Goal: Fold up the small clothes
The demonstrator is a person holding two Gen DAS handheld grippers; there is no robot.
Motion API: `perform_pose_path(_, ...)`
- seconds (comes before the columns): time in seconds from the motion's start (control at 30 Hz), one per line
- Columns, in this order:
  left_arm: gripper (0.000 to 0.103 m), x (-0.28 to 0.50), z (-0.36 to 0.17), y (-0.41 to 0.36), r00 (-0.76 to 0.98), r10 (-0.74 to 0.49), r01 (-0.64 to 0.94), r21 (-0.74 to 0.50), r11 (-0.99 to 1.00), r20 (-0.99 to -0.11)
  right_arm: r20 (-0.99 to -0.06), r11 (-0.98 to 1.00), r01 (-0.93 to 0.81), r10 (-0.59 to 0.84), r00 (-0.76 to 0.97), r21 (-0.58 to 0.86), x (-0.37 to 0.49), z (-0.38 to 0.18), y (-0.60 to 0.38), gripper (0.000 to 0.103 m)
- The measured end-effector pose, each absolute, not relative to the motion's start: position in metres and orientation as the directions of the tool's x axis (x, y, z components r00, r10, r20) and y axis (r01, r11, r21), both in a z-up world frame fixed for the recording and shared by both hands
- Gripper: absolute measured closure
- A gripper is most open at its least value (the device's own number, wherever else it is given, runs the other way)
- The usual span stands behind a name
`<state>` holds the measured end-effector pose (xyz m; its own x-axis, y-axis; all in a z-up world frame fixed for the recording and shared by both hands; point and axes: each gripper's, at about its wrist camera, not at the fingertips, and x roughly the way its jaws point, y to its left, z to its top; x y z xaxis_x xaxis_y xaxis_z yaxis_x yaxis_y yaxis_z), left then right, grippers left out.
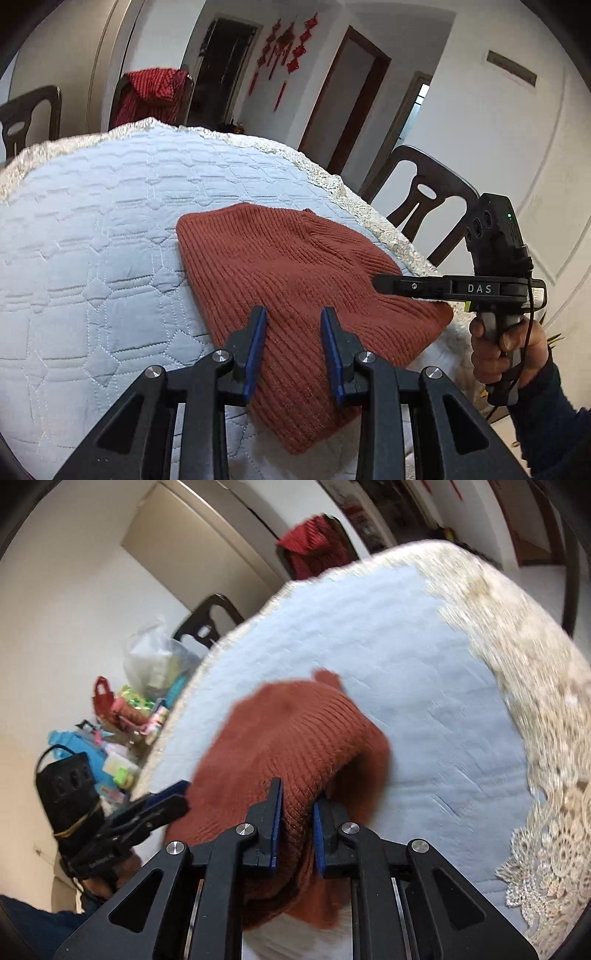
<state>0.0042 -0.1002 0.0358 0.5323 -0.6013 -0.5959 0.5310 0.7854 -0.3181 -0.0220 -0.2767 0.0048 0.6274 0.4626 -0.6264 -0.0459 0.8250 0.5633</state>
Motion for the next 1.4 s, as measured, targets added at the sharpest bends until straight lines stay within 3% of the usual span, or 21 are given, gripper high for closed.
perform_pose_path(0.17, 0.07, 0.001, 0.043, -0.094, 0.536, -0.588, 0.521, -0.31, 0.795, -0.606, -0.607, 0.813, -0.045, 0.47, 0.642, 0.581, -0.025, 0.008, -0.28, 0.087)
perform_pose_path(0.4, 0.07, -0.02, 0.055, -0.089, 0.538, -0.6, 0.549, -0.294, 0.782, -0.592, -0.552, 0.876, -0.15, 0.412, 0.724, 0.457, -0.068, 0.058, -0.262, 0.087)
perform_pose_path(0.57, 0.071, -0.028, 0.033, -0.101, 0.522, -0.567, 0.558, -0.248, 0.792, -0.637, -0.636, 0.918, -0.179, 0.377, 0.673, 0.355, -0.082, 0.035, -0.236, 0.087)
perform_pose_path(0.63, 0.07, -0.031, 0.031, -0.104, 0.539, -0.558, 0.56, -0.226, 0.797, -0.631, -0.677, 0.933, -0.128, 0.333, 0.657, 0.335, -0.08, 0.014, -0.241, 0.098)
perform_pose_path(0.87, 0.07, -0.031, 0.044, -0.104, 0.555, -0.534, 0.552, -0.198, 0.81, -0.638, -0.667, 0.941, -0.126, 0.313, 0.676, 0.314, -0.082, 0.024, -0.238, 0.097)
perform_pose_path(1.03, 0.07, -0.016, 0.062, -0.108, 0.595, -0.538, 0.537, -0.202, 0.819, -0.597, -0.602, 0.938, -0.137, 0.312, 0.735, 0.319, -0.077, 0.046, -0.238, 0.095)
perform_pose_path(1.17, 0.07, -0.001, 0.042, -0.121, 0.562, -0.516, 0.533, -0.193, 0.824, -0.646, -0.605, 0.934, -0.114, 0.309, 0.734, 0.338, -0.059, 0.035, -0.236, 0.095)
perform_pose_path(1.23, 0.07, -0.005, 0.031, -0.122, 0.576, -0.512, 0.535, -0.179, 0.825, -0.638, -0.655, 0.948, -0.078, 0.271, 0.705, 0.308, -0.051, 0.018, -0.235, 0.095)
perform_pose_path(1.4, 0.07, -0.008, 0.035, -0.122, 0.58, -0.505, 0.531, -0.174, 0.829, -0.639, -0.616, 0.93, -0.087, 0.305, 0.727, 0.357, -0.058, 0.012, -0.241, 0.095)
